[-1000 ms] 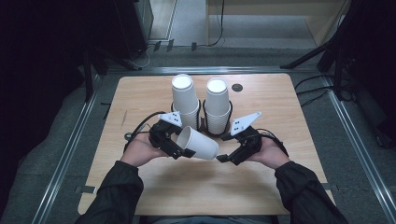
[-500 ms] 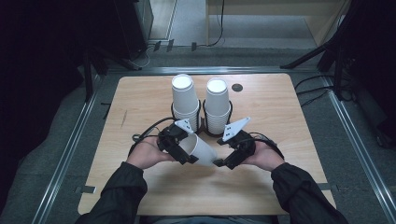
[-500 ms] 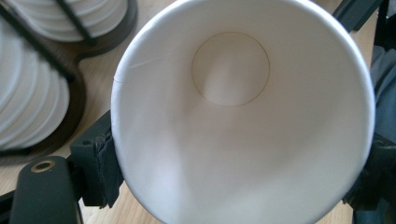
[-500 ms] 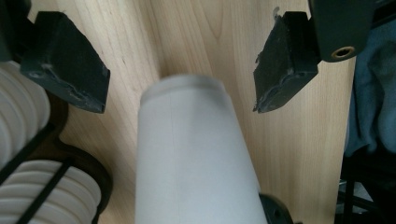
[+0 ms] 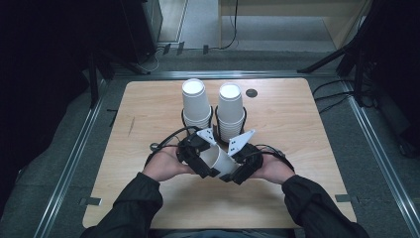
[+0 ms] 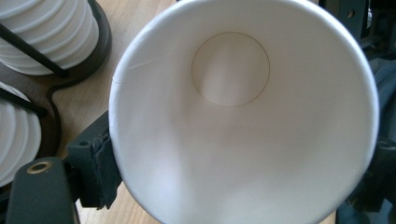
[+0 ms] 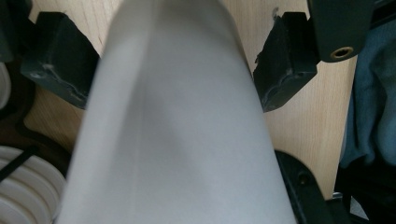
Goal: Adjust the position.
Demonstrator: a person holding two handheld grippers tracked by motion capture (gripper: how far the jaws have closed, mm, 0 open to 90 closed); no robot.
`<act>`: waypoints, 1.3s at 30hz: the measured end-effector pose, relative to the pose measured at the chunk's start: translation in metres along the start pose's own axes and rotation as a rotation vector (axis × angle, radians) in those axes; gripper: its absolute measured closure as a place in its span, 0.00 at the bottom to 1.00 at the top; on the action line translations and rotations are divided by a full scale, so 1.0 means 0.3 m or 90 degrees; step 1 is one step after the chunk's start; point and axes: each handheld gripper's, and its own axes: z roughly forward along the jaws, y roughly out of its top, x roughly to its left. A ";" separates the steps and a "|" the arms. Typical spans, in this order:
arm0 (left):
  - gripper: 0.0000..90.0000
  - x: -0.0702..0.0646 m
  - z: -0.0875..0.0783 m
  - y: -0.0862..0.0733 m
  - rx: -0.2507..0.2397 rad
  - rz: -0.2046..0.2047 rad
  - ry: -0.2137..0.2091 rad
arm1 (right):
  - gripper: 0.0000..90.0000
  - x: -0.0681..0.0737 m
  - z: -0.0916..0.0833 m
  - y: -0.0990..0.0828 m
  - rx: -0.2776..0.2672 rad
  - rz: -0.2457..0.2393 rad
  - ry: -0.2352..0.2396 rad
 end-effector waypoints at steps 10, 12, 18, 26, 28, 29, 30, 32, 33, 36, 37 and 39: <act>0.05 0.013 -0.017 -0.012 -0.033 0.000 -0.017 | 0.25 0.005 -0.018 0.007 -0.020 -0.004 -0.005; 0.02 0.014 -0.022 -0.013 -0.039 0.005 -0.023 | 0.25 0.001 -0.023 0.006 -0.026 0.000 -0.008; 0.03 0.024 -0.047 -0.026 -0.087 -0.011 -0.004 | 0.25 -0.013 -0.050 0.002 -0.054 0.017 -0.004; 0.02 0.036 -0.056 -0.049 -0.128 -0.028 0.004 | 0.25 -0.026 -0.091 -0.006 -0.085 0.036 -0.014; 0.02 0.046 -0.054 -0.060 -0.133 -0.040 0.001 | 0.25 -0.029 -0.101 -0.011 -0.092 0.039 -0.023; 0.02 0.046 -0.054 -0.060 -0.133 -0.040 0.001 | 0.25 -0.029 -0.101 -0.011 -0.092 0.039 -0.023; 0.02 0.048 -0.055 -0.064 -0.139 -0.043 0.002 | 0.25 -0.031 -0.103 -0.012 -0.094 0.036 -0.027; 0.02 0.053 -0.059 -0.072 -0.154 -0.056 -0.004 | 0.25 -0.033 -0.107 -0.015 -0.100 0.036 -0.030; 0.02 0.055 -0.064 -0.077 -0.168 -0.061 -0.002 | 0.25 -0.035 -0.112 -0.017 -0.107 0.041 -0.031; 0.02 0.059 -0.069 -0.081 -0.183 -0.063 -0.015 | 0.25 -0.037 -0.115 -0.018 -0.112 0.043 -0.034; 0.02 0.059 -0.069 -0.082 -0.192 -0.066 -0.021 | 0.25 -0.037 -0.115 -0.018 -0.112 0.043 -0.034; 0.00 0.055 -0.069 -0.079 -0.201 -0.066 -0.025 | 0.25 -0.037 -0.117 -0.019 -0.119 0.042 -0.040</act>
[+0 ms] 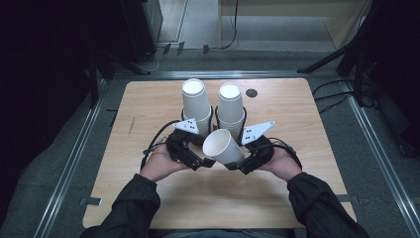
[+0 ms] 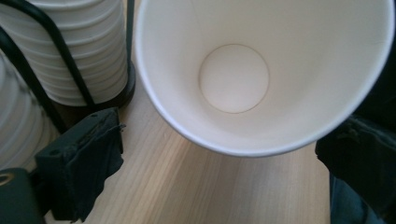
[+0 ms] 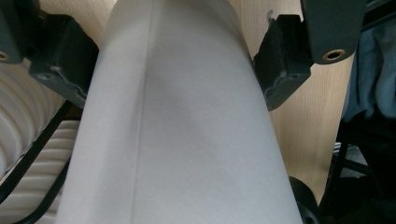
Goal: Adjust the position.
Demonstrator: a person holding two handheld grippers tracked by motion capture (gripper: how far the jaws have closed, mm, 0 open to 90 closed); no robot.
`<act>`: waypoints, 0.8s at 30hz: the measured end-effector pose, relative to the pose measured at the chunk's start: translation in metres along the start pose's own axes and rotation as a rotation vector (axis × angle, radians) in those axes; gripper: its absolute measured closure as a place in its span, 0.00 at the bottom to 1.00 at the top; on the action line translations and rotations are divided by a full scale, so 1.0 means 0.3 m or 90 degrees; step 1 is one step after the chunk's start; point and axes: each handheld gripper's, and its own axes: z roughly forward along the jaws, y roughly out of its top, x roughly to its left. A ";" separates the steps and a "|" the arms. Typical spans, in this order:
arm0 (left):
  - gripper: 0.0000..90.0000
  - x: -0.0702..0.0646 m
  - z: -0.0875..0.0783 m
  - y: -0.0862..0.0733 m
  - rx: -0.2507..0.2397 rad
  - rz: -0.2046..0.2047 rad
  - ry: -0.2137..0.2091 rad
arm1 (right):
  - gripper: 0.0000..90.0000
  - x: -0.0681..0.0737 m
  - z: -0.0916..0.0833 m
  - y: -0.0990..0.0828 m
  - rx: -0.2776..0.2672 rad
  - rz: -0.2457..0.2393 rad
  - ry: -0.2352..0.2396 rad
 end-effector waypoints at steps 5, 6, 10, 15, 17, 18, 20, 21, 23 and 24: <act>0.00 -0.018 0.020 0.014 -0.014 0.007 0.010 | 0.25 0.002 0.007 0.005 -0.016 0.006 0.006; 0.00 -0.018 0.020 0.014 -0.014 0.007 0.010 | 0.25 0.002 0.007 0.005 -0.016 0.006 0.006; 0.00 -0.027 0.034 0.020 -0.017 0.013 0.015 | 0.25 0.011 0.019 0.009 -0.016 0.005 0.014; 0.00 -0.032 0.033 0.025 -0.046 0.000 0.010 | 0.25 0.018 0.036 0.013 -0.018 -0.002 0.016; 0.00 -0.034 0.033 0.027 -0.052 -0.002 0.010 | 0.25 0.020 0.038 0.014 -0.017 0.001 0.018; 0.00 -0.036 0.033 0.027 -0.056 0.003 0.015 | 0.25 0.021 0.040 0.016 -0.021 0.000 0.019; 0.04 -0.041 0.031 0.026 -0.064 0.015 0.019 | 0.25 0.025 0.044 0.018 -0.020 -0.002 0.018; 0.07 -0.043 0.030 0.025 -0.066 0.016 0.016 | 0.25 0.027 0.046 0.019 -0.019 -0.004 0.020; 0.08 -0.046 0.028 0.024 -0.064 0.019 0.022 | 0.25 0.027 0.046 0.018 -0.019 -0.003 0.021; 0.09 -0.046 0.028 0.024 -0.064 0.019 0.022 | 0.25 0.027 0.046 0.018 -0.019 -0.003 0.021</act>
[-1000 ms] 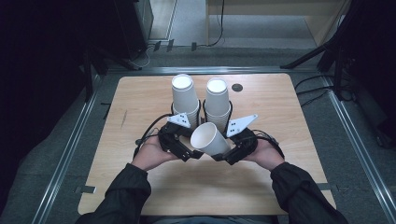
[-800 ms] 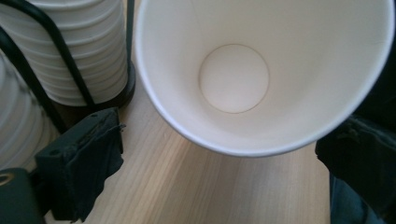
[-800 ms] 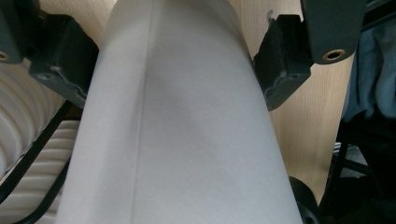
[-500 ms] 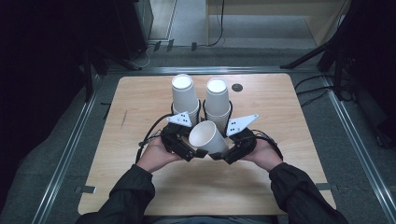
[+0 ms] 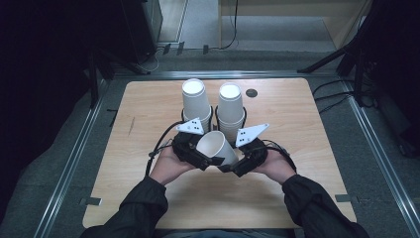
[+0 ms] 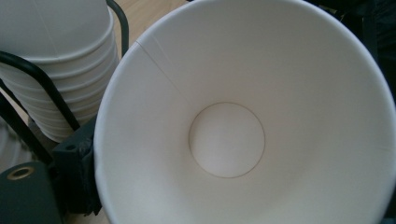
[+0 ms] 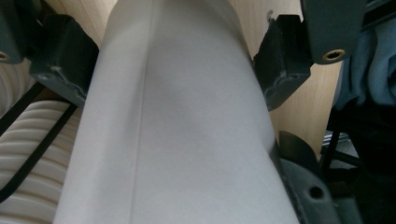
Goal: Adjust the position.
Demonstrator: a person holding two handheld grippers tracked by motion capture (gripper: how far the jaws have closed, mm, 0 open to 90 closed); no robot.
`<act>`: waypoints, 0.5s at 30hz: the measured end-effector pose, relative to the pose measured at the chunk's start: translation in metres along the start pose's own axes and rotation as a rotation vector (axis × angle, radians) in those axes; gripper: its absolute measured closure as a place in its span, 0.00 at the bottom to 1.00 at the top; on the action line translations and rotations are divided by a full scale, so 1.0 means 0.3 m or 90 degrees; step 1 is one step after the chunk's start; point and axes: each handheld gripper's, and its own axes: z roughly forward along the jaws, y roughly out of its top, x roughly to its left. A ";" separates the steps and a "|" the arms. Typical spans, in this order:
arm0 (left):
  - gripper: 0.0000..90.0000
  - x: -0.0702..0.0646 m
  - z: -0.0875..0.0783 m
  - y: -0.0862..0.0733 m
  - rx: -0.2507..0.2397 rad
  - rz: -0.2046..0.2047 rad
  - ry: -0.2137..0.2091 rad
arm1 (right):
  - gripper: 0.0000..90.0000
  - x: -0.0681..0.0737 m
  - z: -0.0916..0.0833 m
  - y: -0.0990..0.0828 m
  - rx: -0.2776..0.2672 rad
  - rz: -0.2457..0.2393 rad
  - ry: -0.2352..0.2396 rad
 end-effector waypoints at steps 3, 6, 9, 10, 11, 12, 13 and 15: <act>0.11 0.000 0.001 0.002 0.013 0.000 -0.003 | 0.25 0.001 0.000 -0.001 0.006 0.002 0.002; 0.14 0.001 0.000 0.000 0.020 0.001 -0.004 | 0.25 0.002 0.004 -0.003 0.015 -0.001 -0.001; 0.15 0.003 0.000 0.004 0.027 -0.008 -0.007 | 0.25 -0.001 0.007 -0.001 0.018 0.008 0.005; 0.16 0.003 0.000 0.004 0.027 -0.008 -0.007 | 0.25 -0.001 0.007 -0.001 0.018 0.008 0.005; 0.16 0.002 -0.001 0.006 0.030 -0.007 -0.008 | 0.24 -0.002 0.007 -0.001 0.021 0.013 0.005; 0.17 0.002 -0.001 0.006 0.030 -0.007 -0.008 | 0.24 -0.002 0.007 -0.001 0.021 0.013 0.005; 0.17 0.001 -0.002 0.007 0.031 -0.005 -0.006 | 0.24 -0.002 0.008 -0.001 0.021 0.017 0.009; 0.17 0.003 -0.009 0.008 0.028 -0.005 -0.005 | 0.21 -0.001 0.009 -0.001 0.025 0.017 0.005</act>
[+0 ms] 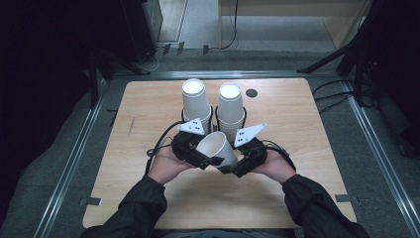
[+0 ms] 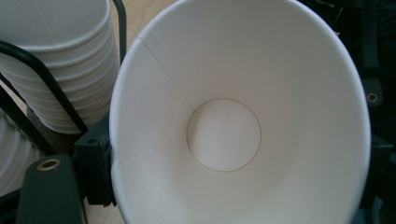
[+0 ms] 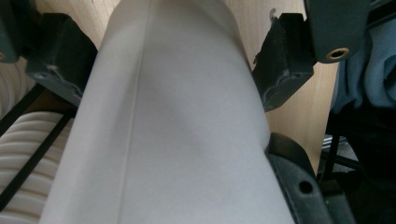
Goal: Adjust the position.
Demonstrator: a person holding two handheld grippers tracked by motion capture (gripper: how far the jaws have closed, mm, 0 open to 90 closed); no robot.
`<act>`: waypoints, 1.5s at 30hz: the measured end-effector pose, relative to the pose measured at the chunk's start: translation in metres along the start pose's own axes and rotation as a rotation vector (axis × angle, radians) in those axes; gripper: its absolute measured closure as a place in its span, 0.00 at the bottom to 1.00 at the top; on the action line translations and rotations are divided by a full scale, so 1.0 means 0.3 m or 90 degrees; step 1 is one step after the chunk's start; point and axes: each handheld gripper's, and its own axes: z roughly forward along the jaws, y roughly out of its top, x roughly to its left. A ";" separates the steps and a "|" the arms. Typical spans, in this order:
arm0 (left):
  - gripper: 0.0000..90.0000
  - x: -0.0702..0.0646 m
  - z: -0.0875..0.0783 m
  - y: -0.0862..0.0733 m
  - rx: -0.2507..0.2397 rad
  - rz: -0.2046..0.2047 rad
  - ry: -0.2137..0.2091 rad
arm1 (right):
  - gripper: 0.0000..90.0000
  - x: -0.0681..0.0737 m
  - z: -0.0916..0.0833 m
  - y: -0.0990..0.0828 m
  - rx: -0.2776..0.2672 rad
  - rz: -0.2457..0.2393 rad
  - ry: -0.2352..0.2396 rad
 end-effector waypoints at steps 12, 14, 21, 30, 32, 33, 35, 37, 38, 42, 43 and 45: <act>0.17 0.022 -0.037 -0.004 0.002 0.002 0.009 | 0.17 -0.004 -0.017 -0.010 0.017 0.013 -0.017; 0.17 0.026 -0.042 -0.006 0.007 0.003 0.010 | 0.16 0.000 -0.027 -0.011 0.014 0.010 -0.017; 0.17 0.034 -0.050 -0.012 0.013 0.007 0.030 | 0.16 -0.006 -0.041 -0.021 0.018 0.033 -0.023; 0.17 0.045 -0.050 -0.020 0.025 0.013 0.043 | 0.16 -0.013 -0.070 -0.038 0.006 0.063 -0.034; 0.17 0.044 -0.043 -0.024 0.041 0.022 0.045 | 0.16 -0.013 -0.071 -0.043 0.005 0.065 -0.037; 0.17 0.044 -0.043 -0.024 0.041 0.022 0.045 | 0.16 -0.013 -0.071 -0.043 0.005 0.065 -0.037; 0.17 0.045 -0.037 -0.029 0.055 0.025 0.045 | 0.16 -0.013 -0.074 -0.045 0.004 0.067 -0.044; 0.17 0.048 -0.035 -0.031 0.064 0.032 0.048 | 0.16 -0.014 -0.075 -0.049 0.003 0.066 -0.055; 0.17 0.050 -0.035 -0.033 0.063 0.029 0.048 | 0.16 -0.015 -0.075 -0.051 0.004 0.062 -0.063; 0.17 0.054 -0.037 -0.039 0.075 0.033 0.056 | 0.16 -0.013 -0.070 -0.055 0.010 0.060 -0.074; 0.17 0.054 -0.037 -0.039 0.075 0.033 0.056 | 0.16 -0.012 -0.068 -0.057 0.013 0.059 -0.077; 0.17 0.057 -0.041 -0.041 0.074 0.031 0.059 | 0.16 -0.012 -0.067 -0.058 0.016 0.056 -0.082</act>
